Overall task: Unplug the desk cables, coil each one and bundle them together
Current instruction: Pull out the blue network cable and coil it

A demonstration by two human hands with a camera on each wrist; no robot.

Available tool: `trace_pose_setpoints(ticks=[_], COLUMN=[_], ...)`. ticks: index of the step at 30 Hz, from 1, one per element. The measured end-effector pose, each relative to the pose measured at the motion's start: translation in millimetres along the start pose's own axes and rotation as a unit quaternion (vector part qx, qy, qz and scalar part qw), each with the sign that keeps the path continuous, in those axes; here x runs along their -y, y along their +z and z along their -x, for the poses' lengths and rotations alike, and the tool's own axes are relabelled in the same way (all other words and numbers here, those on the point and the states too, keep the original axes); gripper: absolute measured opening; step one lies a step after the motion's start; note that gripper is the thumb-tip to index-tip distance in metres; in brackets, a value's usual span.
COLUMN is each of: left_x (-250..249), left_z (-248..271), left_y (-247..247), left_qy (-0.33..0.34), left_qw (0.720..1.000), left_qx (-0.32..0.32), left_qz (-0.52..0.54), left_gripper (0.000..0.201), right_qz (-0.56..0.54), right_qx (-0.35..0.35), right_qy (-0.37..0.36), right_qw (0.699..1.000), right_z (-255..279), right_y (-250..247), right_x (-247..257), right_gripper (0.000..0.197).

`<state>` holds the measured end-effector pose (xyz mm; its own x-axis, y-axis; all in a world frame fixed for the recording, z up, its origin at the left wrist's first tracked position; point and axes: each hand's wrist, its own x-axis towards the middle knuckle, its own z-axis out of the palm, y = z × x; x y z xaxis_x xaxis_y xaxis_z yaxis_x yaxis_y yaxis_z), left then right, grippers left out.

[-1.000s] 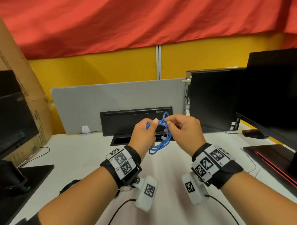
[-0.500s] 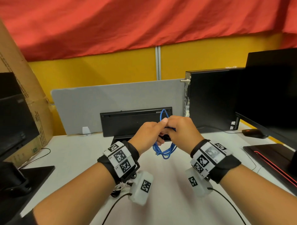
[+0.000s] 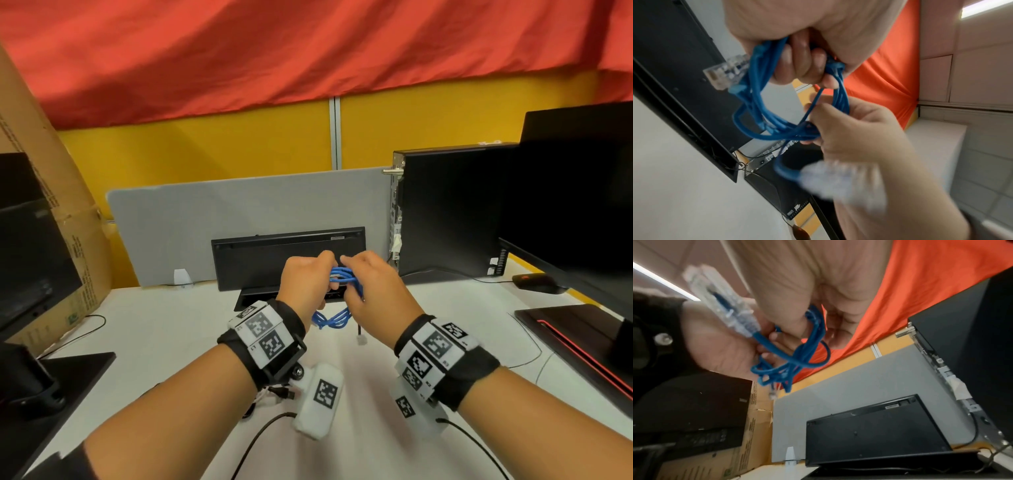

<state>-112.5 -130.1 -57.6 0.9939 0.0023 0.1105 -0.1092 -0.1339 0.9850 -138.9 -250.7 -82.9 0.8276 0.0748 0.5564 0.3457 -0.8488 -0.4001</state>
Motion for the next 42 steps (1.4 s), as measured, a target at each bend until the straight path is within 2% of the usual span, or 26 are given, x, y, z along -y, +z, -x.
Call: trace_pose_setpoints(ticks=[2,3,6,8,9,11,13,15,17,19,22,24,25,28,31,33,35,37,39,42], left_x=[-2,-2,-2,0,1,3,3,0,-3,-6,-6,-5,-4,-2,-1,-1,-1,-1,2,5], left_z=[1,1,-4,-7,-7,-6,-5,-3,-2,0,1,2,1,2,3,1,0,1,3,5], left_y=[2,1,-1,-4,-6,-10,-11,-10,-8,-5,0,-1,-1,1,1,0,-2,-3,-3,-4], left_qy=[0.009,0.018,0.068,0.089,0.085,0.043,0.021,0.033,0.056,0.057,0.109,0.151,0.166,0.169,0.151,0.132,0.105,0.087,0.086,0.085], left_qw=[1.0,1.0,0.996,0.991,0.991,0.996,0.994,0.992,0.99,0.988,0.977,0.968,0.965,0.967,0.972,0.978,0.984,0.987,0.987,0.986], left_qx=[0.012,0.013,0.019,0.036,0.05,0.079,0.104,0.121,0.125,0.14,0.167,0.164,0.153,0.128,0.12,0.107,0.101,0.104,0.107,0.113], left_qz=[-0.004,-0.01,-0.059,-0.095,-0.086,-0.024,0.001,-0.014,-0.026,-0.017,-0.075,-0.115,-0.135,-0.143,-0.133,-0.124,-0.1,-0.085,-0.087,-0.087], left_gripper=[0.028,0.029,0.029,0.03,0.035,0.045,0.048,0.053,0.057,0.052,0.035,0.032,0.032,0.033,0.034,0.036,0.036,0.038,0.039,0.038], right_qz=[-0.01,-0.017,-0.054,-0.072,-0.079,-0.08,-0.056,-0.075,-0.153,-0.231,-0.351,-0.384,-0.372,-0.235,-0.178,-0.12,-0.061,-0.069,-0.132,-0.284], right_qx=[-0.013,-0.019,-0.029,-0.037,-0.049,-0.073,-0.109,-0.151,-0.179,-0.195,-0.187,-0.18,-0.185,-0.229,-0.263,-0.248,-0.205,-0.145,-0.106,-0.05], right_qy=[-0.001,-0.004,-0.017,-0.027,-0.035,-0.087,-0.171,-0.204,-0.16,-0.061,0.098,0.157,0.169,0.142,0.043,-0.047,-0.095,-0.085,-0.047,0.042], right_qw=[1.0,1.0,0.998,0.996,0.995,0.99,0.978,0.964,0.959,0.951,0.912,0.892,0.894,0.934,0.947,0.96,0.972,0.983,0.985,0.957], right_z=[-2,-3,-6,-6,-5,-2,1,3,1,-2,-8,-12,-15,-19,-17,-12,-7,-2,2,5], right_y=[2,2,1,-1,-3,-3,-1,3,4,4,1,-4,-7,-14,-18,-17,-15,-12,-9,-9], right_x=[4,5,2,-2,-4,-7,-8,-11,-11,-8,-6,-7,-9,-14,-15,-19,-24,-26,-24,-18], right_gripper=[0.019,0.016,0.016,0.006,0.013,0.029,0.022,0.013,0.011,0.016,0.033,0.042,0.046,0.045,0.03,0.012,0.014,0.025,0.034,0.032])
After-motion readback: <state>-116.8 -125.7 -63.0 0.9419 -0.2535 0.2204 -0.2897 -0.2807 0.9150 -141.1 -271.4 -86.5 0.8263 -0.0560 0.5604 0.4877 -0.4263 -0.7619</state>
